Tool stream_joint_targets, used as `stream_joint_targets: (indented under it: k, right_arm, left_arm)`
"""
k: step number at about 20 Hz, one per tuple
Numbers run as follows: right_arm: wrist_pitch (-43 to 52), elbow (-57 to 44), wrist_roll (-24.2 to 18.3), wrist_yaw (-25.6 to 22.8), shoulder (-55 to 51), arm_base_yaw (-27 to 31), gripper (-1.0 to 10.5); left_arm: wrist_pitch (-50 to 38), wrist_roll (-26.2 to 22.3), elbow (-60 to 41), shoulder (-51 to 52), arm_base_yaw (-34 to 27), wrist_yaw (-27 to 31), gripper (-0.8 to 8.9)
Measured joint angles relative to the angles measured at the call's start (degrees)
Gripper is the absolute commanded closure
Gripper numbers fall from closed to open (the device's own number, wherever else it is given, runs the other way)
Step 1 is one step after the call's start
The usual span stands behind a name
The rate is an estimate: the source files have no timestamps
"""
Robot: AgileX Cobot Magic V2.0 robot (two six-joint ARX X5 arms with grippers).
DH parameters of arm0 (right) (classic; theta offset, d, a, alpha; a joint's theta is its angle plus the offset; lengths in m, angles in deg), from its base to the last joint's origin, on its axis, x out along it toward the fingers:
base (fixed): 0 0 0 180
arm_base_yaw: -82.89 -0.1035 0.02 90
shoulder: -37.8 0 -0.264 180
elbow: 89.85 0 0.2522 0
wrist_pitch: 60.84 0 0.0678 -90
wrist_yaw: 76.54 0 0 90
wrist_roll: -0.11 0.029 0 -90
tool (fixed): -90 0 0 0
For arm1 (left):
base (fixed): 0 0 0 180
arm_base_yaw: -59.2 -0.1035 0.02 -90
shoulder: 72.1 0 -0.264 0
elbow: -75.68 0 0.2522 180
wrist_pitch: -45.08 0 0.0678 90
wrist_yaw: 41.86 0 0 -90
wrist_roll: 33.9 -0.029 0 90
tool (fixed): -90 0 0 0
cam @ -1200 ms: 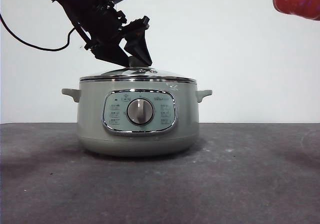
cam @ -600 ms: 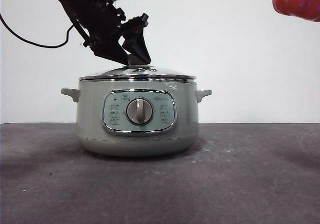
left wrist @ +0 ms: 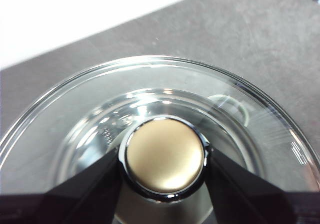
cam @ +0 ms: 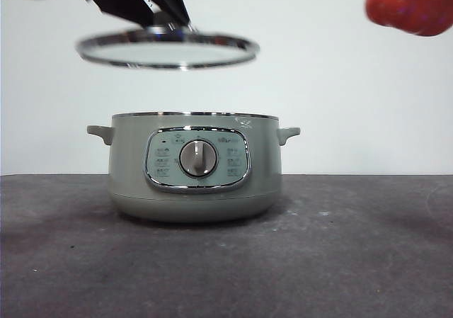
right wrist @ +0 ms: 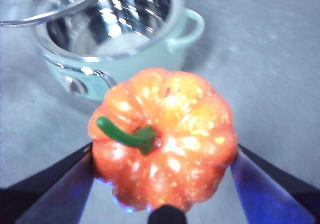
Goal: Pick up the pumpkin,open the lid,put the pumpkin in the pot,close the lid
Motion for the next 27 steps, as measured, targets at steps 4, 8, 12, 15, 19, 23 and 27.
stream_joint_targets:
  k: [4,8,12,15,19,23,27]
  right_arm:
    - [5.6,1.1,0.1,0.1,7.3,-2.0,9.6]
    - [8.0,8.3,-0.1,0.1,17.7,-4.8,9.6]
    - [9.5,17.3,-1.0,0.1,27.9,-7.8,9.6]
    - [9.5,24.6,-2.3,0.1,36.2,-9.8,9.6]
    - [9.5,34.5,-3.7,0.0,47.1,-11.5,9.6]
    - [10.4,42.6,-4.6,-0.4,57.0,-12.3,9.6]
    - [13.8,43.7,-7.1,-3.5,63.4,-13.2,9.6]
  left_arm:
    - [8.5,0.0,0.0,9.7,-0.5,0.7,8.22]
    - [14.9,0.0,0.0,19.1,-0.5,2.1,8.22]
    - [22.7,0.0,0.0,25.9,-0.5,2.8,8.22]
    - [27.0,0.0,0.0,30.4,-0.5,2.8,8.22]
    - [31.7,0.0,0.0,35.3,-0.5,2.8,8.22]
    - [33.9,0.0,0.0,38.2,-0.5,2.8,8.22]
    - [35.8,0.0,0.0,38.6,-0.5,2.8,8.22]
